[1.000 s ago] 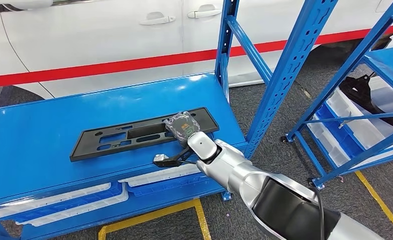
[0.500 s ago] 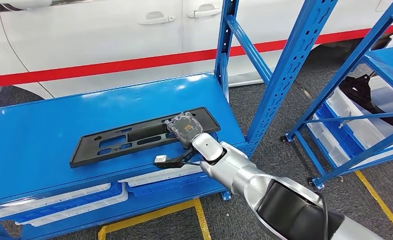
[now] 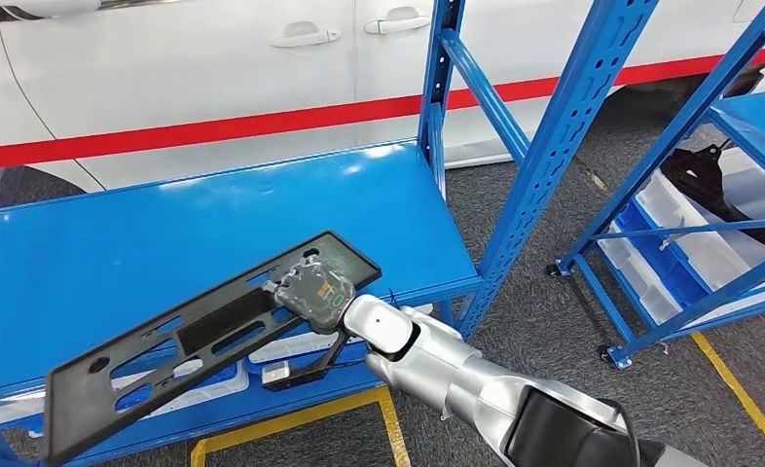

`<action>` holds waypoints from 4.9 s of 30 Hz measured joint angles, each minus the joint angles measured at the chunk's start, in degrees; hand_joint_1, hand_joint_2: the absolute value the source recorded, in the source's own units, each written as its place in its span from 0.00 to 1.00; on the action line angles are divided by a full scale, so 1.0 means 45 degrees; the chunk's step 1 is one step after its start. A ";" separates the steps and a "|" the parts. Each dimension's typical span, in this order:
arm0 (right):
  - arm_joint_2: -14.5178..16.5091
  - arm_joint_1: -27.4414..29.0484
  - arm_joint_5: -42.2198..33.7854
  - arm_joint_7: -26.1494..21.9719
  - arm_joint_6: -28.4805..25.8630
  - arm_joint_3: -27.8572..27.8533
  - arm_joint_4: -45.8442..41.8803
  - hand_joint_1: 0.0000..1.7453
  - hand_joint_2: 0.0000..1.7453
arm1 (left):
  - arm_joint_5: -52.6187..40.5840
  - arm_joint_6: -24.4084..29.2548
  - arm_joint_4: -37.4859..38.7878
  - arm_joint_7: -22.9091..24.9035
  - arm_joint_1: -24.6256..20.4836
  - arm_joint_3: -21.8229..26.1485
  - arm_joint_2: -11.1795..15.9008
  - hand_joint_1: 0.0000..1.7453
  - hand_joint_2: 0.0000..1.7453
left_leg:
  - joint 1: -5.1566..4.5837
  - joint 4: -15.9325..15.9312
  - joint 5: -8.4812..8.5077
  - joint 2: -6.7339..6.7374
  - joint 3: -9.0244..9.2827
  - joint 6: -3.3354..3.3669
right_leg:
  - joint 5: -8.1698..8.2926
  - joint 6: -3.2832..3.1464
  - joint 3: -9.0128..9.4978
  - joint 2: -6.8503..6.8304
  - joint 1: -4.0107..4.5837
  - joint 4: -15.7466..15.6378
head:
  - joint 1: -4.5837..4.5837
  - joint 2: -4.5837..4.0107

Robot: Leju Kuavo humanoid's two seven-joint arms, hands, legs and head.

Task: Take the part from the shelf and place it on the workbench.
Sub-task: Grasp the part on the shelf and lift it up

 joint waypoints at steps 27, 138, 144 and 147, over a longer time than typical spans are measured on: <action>-0.1269 0.1369 -0.1086 -0.0201 -0.0042 0.3028 -0.6067 1.00 1.00 | -0.0368 0.0842 0.0000 -0.0140 0.0071 0.0542 -0.0126 0.00 0.00 | -0.0001 -0.0001 -0.0011 0.0002 0.0003 -0.0003 | -0.0005 0.0000 0.0002 -0.0001 -0.0002 -0.0004 | -0.0001 0.0000; 0.1197 -0.2318 -0.2449 0.2017 0.1650 0.3571 -0.4396 1.00 1.00 | -0.1440 -0.1189 0.0000 -0.1790 -0.0483 0.1489 -0.0527 0.00 0.00 | 0.0217 0.3625 -0.1955 0.0051 -0.1406 -0.0645 | -0.0030 -0.0332 -0.0086 -0.0128 -0.0169 0.0182 | -0.0006 0.0000; 0.1195 -0.2316 -0.2437 0.2023 0.1609 0.3558 -0.4390 1.00 1.00 | -0.1537 -0.1112 -0.0005 -0.1791 -0.0539 0.1488 -0.0517 0.00 0.00 | 0.0205 0.0232 -0.1062 0.0003 0.1149 -0.0522 | 0.0531 0.0009 -0.0743 -0.0130 -0.0165 0.0372 | -0.0002 0.0000; 0.1178 -0.2315 -0.2434 0.2015 0.1565 0.3552 -0.4378 1.00 1.00 | -0.1574 -0.1103 -0.0004 -0.1789 -0.0523 0.1489 -0.0526 0.00 0.00 | 0.0186 0.0064 -0.0841 0.0015 0.1005 -0.0212 | 0.0733 0.0232 -0.0809 -0.0087 -0.0152 0.0296 | -0.0001 0.0000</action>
